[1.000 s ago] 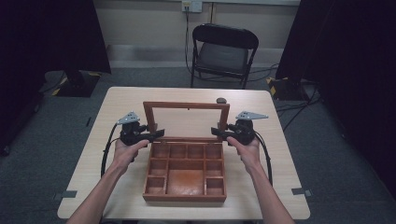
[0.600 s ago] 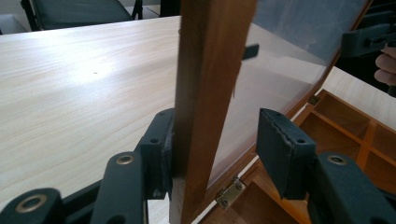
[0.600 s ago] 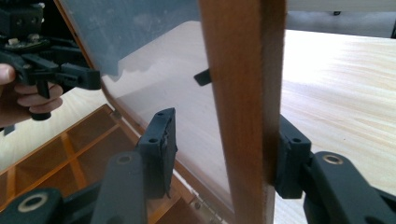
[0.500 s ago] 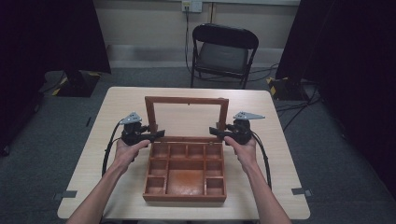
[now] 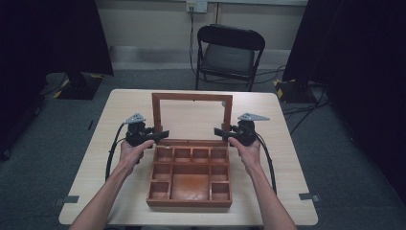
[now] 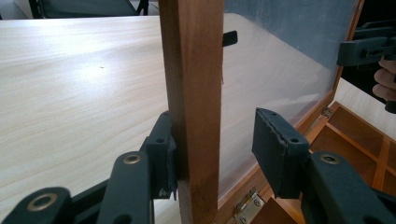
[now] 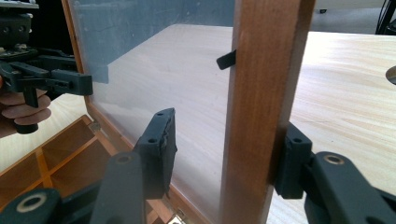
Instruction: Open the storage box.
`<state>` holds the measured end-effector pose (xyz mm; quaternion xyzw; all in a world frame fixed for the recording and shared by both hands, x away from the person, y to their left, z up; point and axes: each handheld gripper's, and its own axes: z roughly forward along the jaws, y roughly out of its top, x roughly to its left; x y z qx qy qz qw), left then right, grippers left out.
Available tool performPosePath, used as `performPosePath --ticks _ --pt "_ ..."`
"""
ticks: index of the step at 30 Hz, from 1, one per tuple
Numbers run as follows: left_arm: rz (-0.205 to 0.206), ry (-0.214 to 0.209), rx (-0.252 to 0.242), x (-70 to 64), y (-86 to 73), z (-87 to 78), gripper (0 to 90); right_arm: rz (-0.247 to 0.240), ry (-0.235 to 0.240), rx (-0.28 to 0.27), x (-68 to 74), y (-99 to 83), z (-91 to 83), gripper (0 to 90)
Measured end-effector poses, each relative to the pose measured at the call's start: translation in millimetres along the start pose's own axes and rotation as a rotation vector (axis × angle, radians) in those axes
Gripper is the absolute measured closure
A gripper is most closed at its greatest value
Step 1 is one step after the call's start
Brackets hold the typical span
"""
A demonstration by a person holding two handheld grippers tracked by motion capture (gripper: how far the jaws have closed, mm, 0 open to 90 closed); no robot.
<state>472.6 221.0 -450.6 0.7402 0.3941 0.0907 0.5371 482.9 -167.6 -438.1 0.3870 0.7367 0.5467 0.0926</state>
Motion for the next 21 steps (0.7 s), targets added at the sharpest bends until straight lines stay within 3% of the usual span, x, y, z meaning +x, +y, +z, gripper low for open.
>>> performPosePath --ticks 9,21 --pt "-0.004 0.008 0.036 3.2 1.9 4.8 51.1 0.021 -0.019 0.005 -2.3 -0.7 6.9 44.5" --pt "-0.056 0.018 0.049 8.4 -0.4 15.5 43.6 0.032 -0.046 0.047 -6.9 1.9 20.4 34.1"
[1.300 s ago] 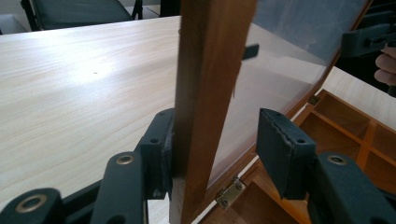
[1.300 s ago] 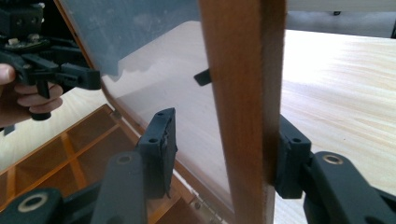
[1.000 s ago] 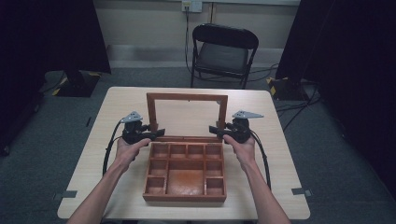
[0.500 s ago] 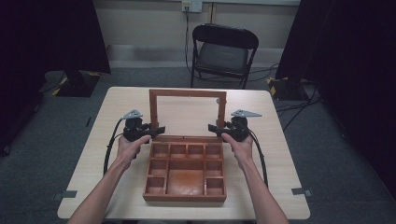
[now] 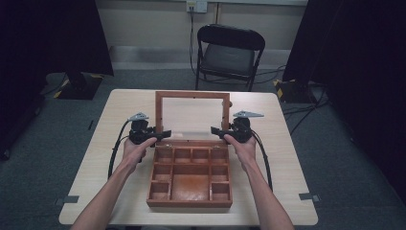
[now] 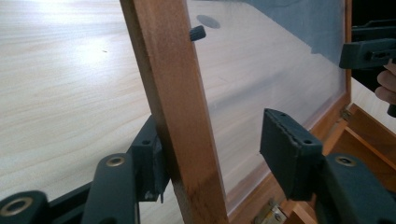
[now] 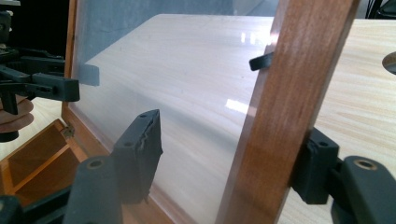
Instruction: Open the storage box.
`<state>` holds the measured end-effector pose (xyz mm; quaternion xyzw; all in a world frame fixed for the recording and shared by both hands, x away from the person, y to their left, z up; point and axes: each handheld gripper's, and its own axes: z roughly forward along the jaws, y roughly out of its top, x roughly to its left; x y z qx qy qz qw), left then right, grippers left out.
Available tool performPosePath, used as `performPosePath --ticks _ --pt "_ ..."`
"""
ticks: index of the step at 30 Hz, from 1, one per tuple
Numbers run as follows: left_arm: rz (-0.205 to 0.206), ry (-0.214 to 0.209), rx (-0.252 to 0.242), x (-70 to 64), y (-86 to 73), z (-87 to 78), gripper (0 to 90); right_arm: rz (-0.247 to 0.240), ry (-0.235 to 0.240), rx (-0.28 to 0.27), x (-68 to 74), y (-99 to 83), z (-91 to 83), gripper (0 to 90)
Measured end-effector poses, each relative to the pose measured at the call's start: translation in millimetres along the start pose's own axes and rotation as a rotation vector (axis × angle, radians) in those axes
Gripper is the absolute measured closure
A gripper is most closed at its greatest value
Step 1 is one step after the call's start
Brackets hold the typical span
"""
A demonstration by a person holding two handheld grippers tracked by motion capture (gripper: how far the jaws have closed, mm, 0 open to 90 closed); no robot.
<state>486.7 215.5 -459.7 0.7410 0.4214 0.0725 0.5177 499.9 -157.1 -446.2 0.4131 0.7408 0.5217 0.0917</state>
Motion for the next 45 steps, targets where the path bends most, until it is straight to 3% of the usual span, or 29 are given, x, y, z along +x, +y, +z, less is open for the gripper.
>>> performPosePath --ticks 7,23,27,29,37,40,42,43,45 --pt "-0.011 0.010 0.010 2.2 -1.3 5.4 37.0 0.025 -0.001 0.009 -6.1 -2.1 3.6 31.4" --pt "-0.034 0.046 0.045 10.6 -8.1 11.3 32.1 0.085 -0.026 0.060 -14.8 -12.4 15.9 23.5" --pt "-0.068 0.057 0.063 16.2 -12.4 10.9 31.1 0.099 -0.046 0.083 -18.4 -16.7 18.8 21.7" --pt "-0.105 0.035 0.062 20.2 -15.6 12.5 30.7 0.111 -0.054 0.092 -20.3 -17.9 19.6 19.6" --pt "-0.145 0.025 0.078 24.2 -18.7 14.3 28.9 0.130 -0.067 0.133 -23.2 -24.2 24.4 19.4" --pt "-0.184 0.017 0.097 25.6 -18.8 15.2 28.8 0.147 -0.062 0.151 -24.5 -24.3 24.9 19.4" --pt "-0.144 0.050 0.104 25.5 -18.2 13.5 27.4 0.164 -0.045 0.163 -26.6 -25.4 24.5 19.3" --pt "-0.163 0.059 0.104 26.4 -17.4 12.4 27.0 0.180 -0.038 0.169 -27.9 -26.3 24.4 19.0" --pt "-0.170 0.061 0.090 28.9 -16.1 8.5 26.7 0.169 -0.051 0.171 -28.4 -26.2 22.9 19.6"
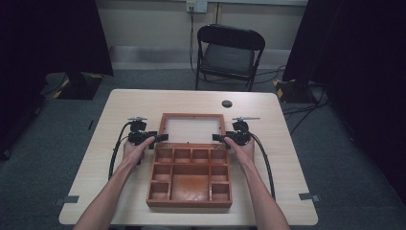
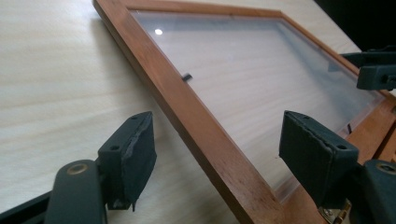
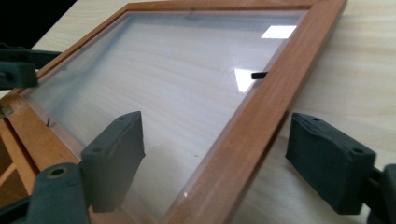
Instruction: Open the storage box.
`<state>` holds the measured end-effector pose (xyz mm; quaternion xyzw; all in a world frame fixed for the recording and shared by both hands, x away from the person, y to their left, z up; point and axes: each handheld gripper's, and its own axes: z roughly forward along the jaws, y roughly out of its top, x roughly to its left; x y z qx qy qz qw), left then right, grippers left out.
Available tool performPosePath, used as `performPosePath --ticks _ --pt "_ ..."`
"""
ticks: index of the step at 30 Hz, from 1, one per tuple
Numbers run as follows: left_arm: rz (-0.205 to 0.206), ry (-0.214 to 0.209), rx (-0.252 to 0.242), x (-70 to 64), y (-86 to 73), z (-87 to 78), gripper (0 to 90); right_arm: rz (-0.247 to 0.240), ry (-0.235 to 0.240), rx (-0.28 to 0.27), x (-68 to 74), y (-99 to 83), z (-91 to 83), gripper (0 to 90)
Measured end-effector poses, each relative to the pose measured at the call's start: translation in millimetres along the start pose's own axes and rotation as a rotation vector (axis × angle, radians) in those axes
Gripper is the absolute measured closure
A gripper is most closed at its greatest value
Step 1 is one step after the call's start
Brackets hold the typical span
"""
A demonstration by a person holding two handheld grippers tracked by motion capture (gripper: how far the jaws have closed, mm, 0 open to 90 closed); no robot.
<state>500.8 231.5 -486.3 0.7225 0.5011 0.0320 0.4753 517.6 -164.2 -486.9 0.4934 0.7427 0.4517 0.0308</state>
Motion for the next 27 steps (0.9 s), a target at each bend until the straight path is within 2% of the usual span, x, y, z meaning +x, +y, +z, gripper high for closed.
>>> performPosePath --ticks 2,5,6,10,14,16,19,21,23,27 --pt "-0.005 -0.010 0.005 1.7 -0.7 -1.9 26.6 -0.006 -0.006 -0.012 0.1 1.5 -2.6 19.0" --pt "0.032 -0.005 0.017 -0.1 -5.5 -4.9 26.4 -0.027 -0.012 -0.015 1.7 2.2 -7.7 19.0" --pt "0.035 -0.004 0.011 -0.1 -7.2 -7.2 26.4 -0.038 -0.015 -0.014 1.6 1.5 -9.9 19.3" --pt "0.030 -0.005 -0.016 1.4 -12.5 -21.2 26.4 -0.034 -0.031 -0.033 -1.8 -6.3 -22.6 18.5" --pt "0.069 0.028 -0.024 2.1 -17.6 -37.8 26.3 -0.050 -0.048 -0.051 -2.9 -11.9 -41.6 19.0" --pt "0.096 0.058 -0.008 3.0 -21.1 -46.2 26.3 -0.068 -0.055 -0.032 -3.7 -14.7 -50.1 17.4" --pt "0.116 0.074 0.003 4.0 -26.9 -56.5 25.6 -0.095 -0.078 -0.029 -3.9 -23.5 -63.2 17.3" --pt "0.134 0.091 0.025 4.1 -32.3 -61.3 24.9 -0.094 -0.087 -0.021 -5.4 -30.4 -70.5 16.6" --pt "0.169 0.120 0.046 4.0 -37.7 -65.6 23.9 -0.099 -0.107 -0.012 -6.7 -34.9 -76.8 16.5" --pt "0.173 0.124 0.043 4.4 -47.0 -77.0 20.6 -0.116 -0.121 0.006 -3.9 -42.0 -89.2 16.2"
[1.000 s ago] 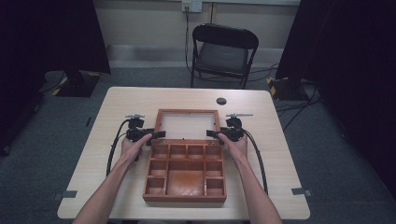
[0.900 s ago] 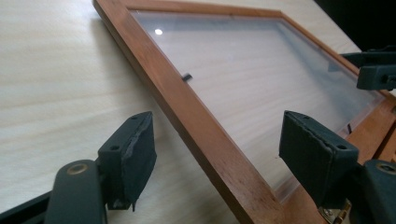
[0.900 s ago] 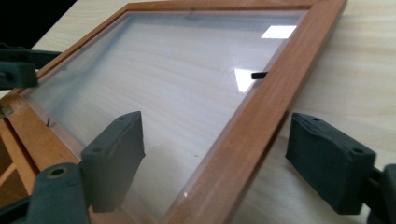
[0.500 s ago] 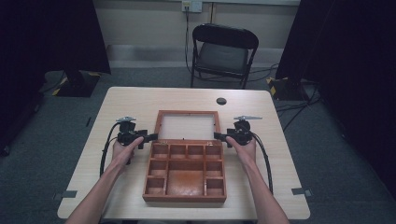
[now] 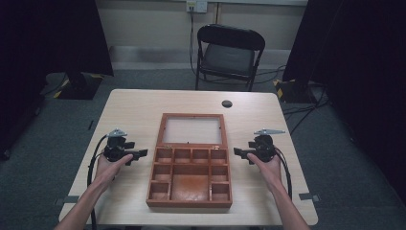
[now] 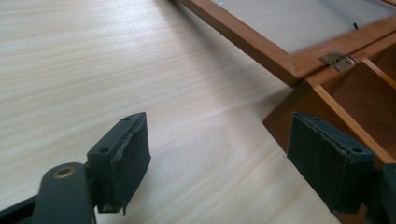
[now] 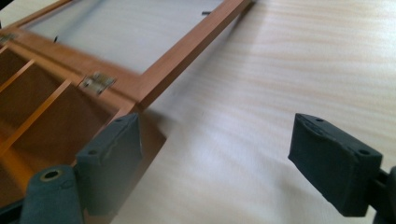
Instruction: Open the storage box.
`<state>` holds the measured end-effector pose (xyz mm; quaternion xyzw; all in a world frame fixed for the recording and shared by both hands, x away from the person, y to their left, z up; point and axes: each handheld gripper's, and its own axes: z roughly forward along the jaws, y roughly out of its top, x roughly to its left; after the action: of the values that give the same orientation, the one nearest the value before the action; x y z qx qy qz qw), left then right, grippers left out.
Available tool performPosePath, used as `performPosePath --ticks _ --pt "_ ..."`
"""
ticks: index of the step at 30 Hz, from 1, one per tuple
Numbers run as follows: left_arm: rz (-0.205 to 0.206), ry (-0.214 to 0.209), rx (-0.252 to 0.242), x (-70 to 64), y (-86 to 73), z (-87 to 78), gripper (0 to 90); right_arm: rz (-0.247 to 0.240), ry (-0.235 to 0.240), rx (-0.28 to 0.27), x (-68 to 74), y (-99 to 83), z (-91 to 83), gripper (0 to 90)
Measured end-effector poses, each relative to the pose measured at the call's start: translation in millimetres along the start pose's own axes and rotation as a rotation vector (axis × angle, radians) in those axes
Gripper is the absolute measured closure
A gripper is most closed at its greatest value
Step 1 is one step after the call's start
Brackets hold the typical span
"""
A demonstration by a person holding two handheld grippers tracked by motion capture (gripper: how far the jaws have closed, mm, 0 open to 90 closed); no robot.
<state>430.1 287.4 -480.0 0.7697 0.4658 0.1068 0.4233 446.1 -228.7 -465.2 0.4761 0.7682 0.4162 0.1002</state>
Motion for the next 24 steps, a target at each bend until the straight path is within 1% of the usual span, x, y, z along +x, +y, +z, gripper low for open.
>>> performPosePath --ticks 2,5,6,8,9,10,11,12,13,14,15,16,17,18,19,20,21,22,23,24 --pt "0.009 0.016 0.010 -1.3 -4.4 -3.8 20.6 -0.011 -0.003 0.010 2.8 -4.6 -6.6 16.2" --pt "0.025 0.033 0.034 -4.1 -10.7 -9.9 20.5 -0.044 -0.032 0.038 6.3 -13.1 -14.8 16.2" --pt "0.025 0.028 0.036 -4.8 -13.2 -12.2 20.5 -0.048 -0.043 0.042 7.0 -16.9 -17.2 16.2" --pt "0.014 0.021 0.039 -6.7 -19.9 -15.7 20.5 -0.036 -0.053 0.047 8.1 -24.9 -21.2 16.2" --pt "0.010 0.020 0.050 -8.1 -22.5 -16.5 20.5 -0.040 -0.058 0.052 9.0 -29.0 -23.4 16.2" --pt "0.031 0.035 0.070 -9.9 -24.7 -17.7 20.5 -0.044 -0.069 0.055 10.2 -33.1 -25.7 16.3" --pt "0.042 0.055 0.086 -11.3 -27.2 -18.0 20.5 -0.044 -0.079 0.062 11.2 -37.5 -28.3 17.5" --pt "0.038 0.056 0.093 -11.8 -28.7 -17.6 20.8 -0.046 -0.115 0.084 11.7 -43.3 -31.7 20.5" --pt "0.038 0.070 0.100 -13.3 -31.2 -17.1 21.1 -0.043 -0.132 0.095 11.8 -46.9 -33.7 21.1" --pt "0.045 0.088 0.100 -14.6 -33.5 -17.1 21.0 -0.041 -0.132 0.102 11.5 -52.1 -36.2 20.9" --pt "0.062 0.114 0.097 -16.6 -35.2 -17.3 21.4 -0.042 -0.143 0.113 10.8 -57.2 -37.8 20.3" --pt "0.075 0.130 0.097 -17.4 -36.2 -17.2 21.4 -0.039 -0.173 0.121 9.4 -62.9 -39.4 18.9" --pt "0.088 0.147 0.094 -17.7 -37.6 -17.2 21.3 -0.031 -0.187 0.129 8.5 -65.6 -40.2 17.7" --pt "0.089 0.168 0.080 -18.5 -39.2 -16.4 21.1 -0.040 -0.203 0.115 6.8 -68.7 -41.2 17.1" --pt "0.119 0.186 0.071 -19.1 -41.8 -15.0 20.2 -0.052 -0.219 0.104 5.3 -70.7 -41.9 16.5" --pt "0.143 0.199 0.059 -19.8 -44.1 -13.6 17.8 -0.051 -0.244 0.088 4.2 -73.0 -42.0 14.8" --pt "0.135 0.198 0.042 -19.9 -45.6 -12.5 14.2 -0.044 -0.259 0.071 3.9 -74.5 -41.1 14.2" --pt "0.138 0.199 0.046 -19.6 -45.4 -12.6 14.0 -0.057 -0.289 0.047 4.3 -77.0 -39.0 12.6" --pt "0.137 0.199 0.046 -19.6 -45.5 -12.4 13.7 -0.076 -0.295 0.030 4.4 -79.6 -37.1 9.2" --pt "0.137 0.200 0.048 -19.4 -45.3 -12.4 13.4 -0.076 -0.294 0.024 4.6 -80.6 -36.3 8.8"
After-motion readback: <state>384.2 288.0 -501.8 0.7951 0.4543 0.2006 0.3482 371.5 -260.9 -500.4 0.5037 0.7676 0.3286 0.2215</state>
